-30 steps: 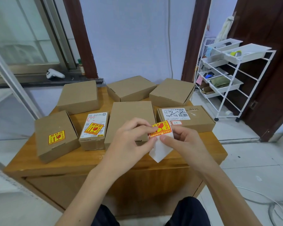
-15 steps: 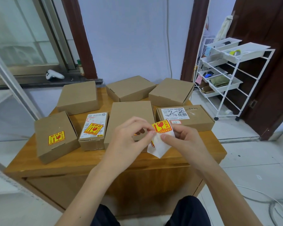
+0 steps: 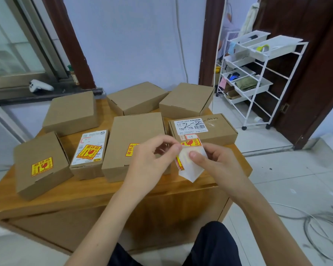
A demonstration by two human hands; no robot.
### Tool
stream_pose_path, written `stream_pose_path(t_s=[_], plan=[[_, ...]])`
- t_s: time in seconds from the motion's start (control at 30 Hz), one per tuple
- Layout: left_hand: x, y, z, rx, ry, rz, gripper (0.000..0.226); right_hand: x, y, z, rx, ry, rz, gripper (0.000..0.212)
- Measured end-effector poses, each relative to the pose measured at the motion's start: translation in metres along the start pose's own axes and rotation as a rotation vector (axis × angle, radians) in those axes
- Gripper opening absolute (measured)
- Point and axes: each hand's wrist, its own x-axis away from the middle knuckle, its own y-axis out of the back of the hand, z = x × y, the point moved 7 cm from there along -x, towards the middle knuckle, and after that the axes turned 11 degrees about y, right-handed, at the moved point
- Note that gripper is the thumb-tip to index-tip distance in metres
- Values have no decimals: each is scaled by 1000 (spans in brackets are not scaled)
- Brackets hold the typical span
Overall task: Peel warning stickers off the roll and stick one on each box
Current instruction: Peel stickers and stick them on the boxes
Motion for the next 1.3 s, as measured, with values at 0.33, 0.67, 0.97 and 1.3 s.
stream_pose_path(t_s=[0.33,0.67,0.97,1.3], plan=[[-59,-26,7,557,280,49,8,0,29,-18,-32,-35,-79,16],[-120,-62,27,39,106,0,6,0,47,-46,-27,-122,-146,13],[-128,-98,38,-621,-94,108,19,0,54,-55,-4,-145,-160,13],[-109,-102,35,-797,-101,374,37,1,57,-44,-49,-140,-212,19]])
